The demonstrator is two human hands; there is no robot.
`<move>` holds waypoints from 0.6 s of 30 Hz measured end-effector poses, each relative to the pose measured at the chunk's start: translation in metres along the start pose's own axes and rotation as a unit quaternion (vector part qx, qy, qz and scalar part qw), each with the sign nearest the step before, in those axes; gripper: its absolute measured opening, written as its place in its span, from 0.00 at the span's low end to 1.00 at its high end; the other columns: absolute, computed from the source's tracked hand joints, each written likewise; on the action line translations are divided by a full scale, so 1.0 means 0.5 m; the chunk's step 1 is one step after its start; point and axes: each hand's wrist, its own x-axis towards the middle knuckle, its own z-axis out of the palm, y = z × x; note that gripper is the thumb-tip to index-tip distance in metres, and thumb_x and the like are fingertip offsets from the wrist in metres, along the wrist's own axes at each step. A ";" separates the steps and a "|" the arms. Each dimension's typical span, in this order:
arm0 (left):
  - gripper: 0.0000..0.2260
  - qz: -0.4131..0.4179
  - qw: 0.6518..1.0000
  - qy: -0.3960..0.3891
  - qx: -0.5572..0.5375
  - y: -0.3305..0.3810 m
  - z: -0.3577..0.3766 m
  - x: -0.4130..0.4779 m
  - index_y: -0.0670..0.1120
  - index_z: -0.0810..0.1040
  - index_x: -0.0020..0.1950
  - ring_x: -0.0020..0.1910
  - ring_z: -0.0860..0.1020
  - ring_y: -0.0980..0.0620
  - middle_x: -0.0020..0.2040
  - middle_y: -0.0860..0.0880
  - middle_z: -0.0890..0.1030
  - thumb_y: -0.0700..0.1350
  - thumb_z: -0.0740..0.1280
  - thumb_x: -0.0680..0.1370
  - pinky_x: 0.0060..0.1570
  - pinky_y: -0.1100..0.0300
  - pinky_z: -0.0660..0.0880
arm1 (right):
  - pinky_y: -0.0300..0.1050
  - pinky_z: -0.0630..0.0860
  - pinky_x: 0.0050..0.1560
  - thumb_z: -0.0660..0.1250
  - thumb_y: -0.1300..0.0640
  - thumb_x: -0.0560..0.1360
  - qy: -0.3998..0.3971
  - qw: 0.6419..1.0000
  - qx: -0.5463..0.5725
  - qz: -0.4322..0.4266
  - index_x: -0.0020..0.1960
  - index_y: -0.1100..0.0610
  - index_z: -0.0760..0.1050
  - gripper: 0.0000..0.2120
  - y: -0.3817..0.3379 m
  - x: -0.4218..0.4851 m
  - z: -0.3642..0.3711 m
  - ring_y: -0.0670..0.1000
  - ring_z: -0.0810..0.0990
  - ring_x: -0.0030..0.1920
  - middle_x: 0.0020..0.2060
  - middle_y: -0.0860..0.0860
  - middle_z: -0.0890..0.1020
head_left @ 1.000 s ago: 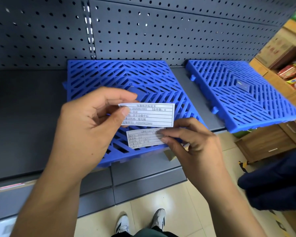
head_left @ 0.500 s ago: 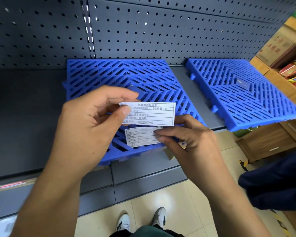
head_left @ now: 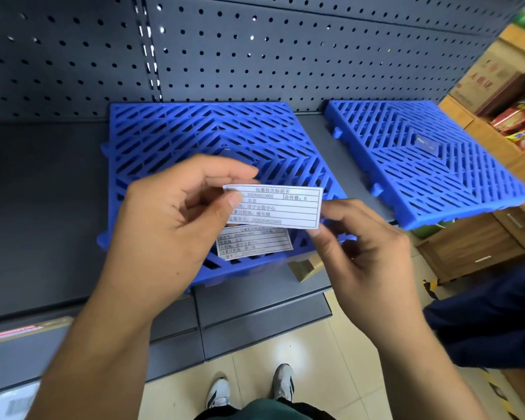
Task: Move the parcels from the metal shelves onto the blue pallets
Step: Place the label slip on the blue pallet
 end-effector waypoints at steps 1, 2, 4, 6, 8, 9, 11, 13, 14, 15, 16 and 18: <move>0.14 0.002 1.000 -0.002 0.003 0.003 0.006 0.001 0.51 0.83 0.55 0.51 0.85 0.54 0.49 0.56 0.86 0.32 0.69 0.78 0.52 0.62 0.80 | 0.42 0.77 0.44 0.67 0.57 0.80 0.006 1.000 0.022 0.012 0.57 0.51 0.83 0.09 -0.002 -0.002 -0.007 0.49 0.82 0.45 0.48 0.42 0.84; 0.14 0.004 1.000 -0.003 0.006 0.005 0.012 0.003 0.51 0.83 0.54 0.51 0.85 0.54 0.49 0.57 0.86 0.32 0.69 0.78 0.51 0.62 0.80 | 0.44 0.78 0.45 0.66 0.58 0.81 0.014 0.998 0.047 0.024 0.59 0.51 0.83 0.10 -0.003 -0.004 -0.014 0.49 0.83 0.46 0.48 0.43 0.86; 0.14 0.008 1.000 -0.003 0.007 0.011 0.027 0.006 0.51 0.83 0.54 0.51 0.85 0.54 0.49 0.57 0.86 0.33 0.69 0.78 0.51 0.61 0.80 | 0.40 0.77 0.44 0.63 0.60 0.82 0.031 0.993 0.108 0.045 0.61 0.52 0.82 0.12 -0.002 -0.006 -0.028 0.46 0.83 0.44 0.48 0.45 0.86; 0.13 0.011 1.000 -0.002 0.007 0.018 0.046 0.008 0.51 0.83 0.53 0.51 0.85 0.55 0.49 0.57 0.86 0.33 0.69 0.78 0.51 0.63 0.80 | 0.35 0.74 0.40 0.61 0.61 0.83 0.052 0.983 0.166 0.051 0.62 0.53 0.81 0.13 0.003 -0.005 -0.045 0.45 0.79 0.39 0.44 0.46 0.85; 0.13 0.014 1.000 0.002 0.010 0.025 0.065 0.012 0.51 0.83 0.53 0.51 0.85 0.55 0.49 0.58 0.86 0.33 0.69 0.78 0.51 0.65 0.78 | 0.33 0.72 0.38 0.61 0.59 0.83 0.067 0.976 0.203 0.043 0.62 0.53 0.80 0.12 0.012 0.000 -0.062 0.46 0.76 0.36 0.42 0.46 0.84; 0.13 0.017 1.000 0.002 0.012 0.028 0.078 0.015 0.51 0.83 0.53 0.51 0.85 0.55 0.49 0.58 0.86 0.33 0.69 0.78 0.51 0.66 0.78 | 0.33 0.72 0.37 0.63 0.58 0.83 0.070 0.973 0.215 0.037 0.61 0.52 0.80 0.10 0.018 0.002 -0.072 0.46 0.76 0.36 0.42 0.46 0.84; 0.13 0.022 0.999 0.000 0.024 0.036 0.105 0.021 0.51 0.83 0.53 0.51 0.85 0.56 0.49 0.58 0.86 0.32 0.69 0.78 0.51 0.66 0.78 | 0.34 0.73 0.38 0.66 0.54 0.81 0.065 0.972 0.224 0.027 0.62 0.52 0.79 0.10 0.033 0.008 -0.089 0.45 0.78 0.38 0.41 0.45 0.83; 0.13 0.025 0.999 -0.005 0.038 0.044 0.145 0.027 0.50 0.84 0.53 0.50 0.85 0.57 0.48 0.58 0.86 0.32 0.70 0.78 0.51 0.66 0.78 | 0.34 0.75 0.39 0.70 0.55 0.79 0.064 0.967 0.245 0.028 0.61 0.53 0.79 0.11 0.055 0.015 -0.113 0.44 0.78 0.39 0.40 0.43 0.82; 0.13 0.025 0.999 -0.008 0.039 0.049 0.167 0.031 0.50 0.84 0.53 0.50 0.85 0.57 0.48 0.58 0.86 0.32 0.70 0.78 0.51 0.66 0.78 | 0.34 0.75 0.40 0.71 0.56 0.78 0.065 0.964 0.255 0.029 0.61 0.53 0.79 0.12 0.070 0.019 -0.127 0.43 0.79 0.39 0.40 0.42 0.82; 0.14 0.022 0.999 -0.011 0.037 0.054 0.188 0.034 0.50 0.84 0.53 0.50 0.85 0.57 0.48 0.58 0.87 0.32 0.70 0.77 0.51 0.66 0.79 | 0.33 0.76 0.41 0.71 0.56 0.77 0.065 0.963 0.260 0.030 0.60 0.53 0.79 0.12 0.084 0.023 -0.139 0.42 0.79 0.39 0.39 0.42 0.82; 0.14 0.021 0.999 -0.015 0.039 0.059 0.208 0.036 0.50 0.84 0.53 0.50 0.85 0.57 0.48 0.58 0.87 0.31 0.70 0.77 0.52 0.65 0.79 | 0.33 0.76 0.42 0.71 0.55 0.76 0.065 0.962 0.263 0.032 0.59 0.51 0.80 0.12 0.098 0.028 -0.150 0.42 0.79 0.39 0.38 0.43 0.82; 0.14 0.022 0.998 -0.020 0.046 0.070 0.265 0.046 0.51 0.84 0.53 0.50 0.85 0.56 0.48 0.58 0.87 0.32 0.70 0.77 0.53 0.63 0.80 | 0.36 0.76 0.42 0.72 0.55 0.75 0.069 0.959 0.273 0.035 0.57 0.48 0.81 0.11 0.134 0.038 -0.188 0.45 0.79 0.38 0.36 0.48 0.81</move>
